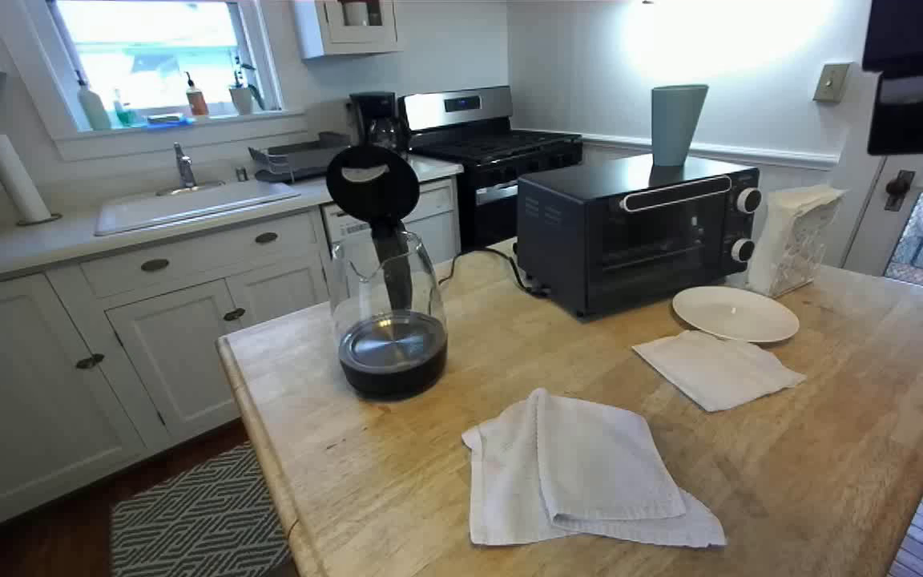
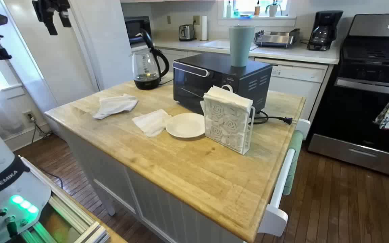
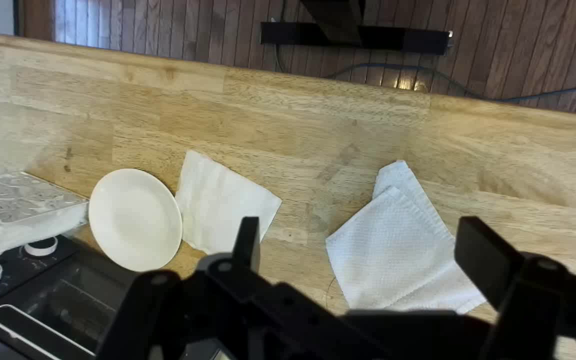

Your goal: Put the paper towel container on the oven

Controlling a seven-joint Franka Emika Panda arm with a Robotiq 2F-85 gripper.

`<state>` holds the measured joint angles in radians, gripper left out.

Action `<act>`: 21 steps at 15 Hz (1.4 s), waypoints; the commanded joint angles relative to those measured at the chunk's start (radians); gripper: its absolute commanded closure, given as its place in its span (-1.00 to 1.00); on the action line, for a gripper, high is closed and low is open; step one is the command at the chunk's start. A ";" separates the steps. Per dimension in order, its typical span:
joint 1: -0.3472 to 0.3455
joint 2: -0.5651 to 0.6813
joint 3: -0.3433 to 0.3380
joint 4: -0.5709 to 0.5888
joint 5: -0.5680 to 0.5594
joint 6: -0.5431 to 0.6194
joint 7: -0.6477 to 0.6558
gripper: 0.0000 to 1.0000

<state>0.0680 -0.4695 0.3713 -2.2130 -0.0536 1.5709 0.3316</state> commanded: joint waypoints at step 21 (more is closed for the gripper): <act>-0.266 -0.162 -0.693 -0.224 0.144 -0.036 -0.379 -1.00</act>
<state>-0.1053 -0.6477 -0.2170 -2.4197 0.0767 1.5549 0.0239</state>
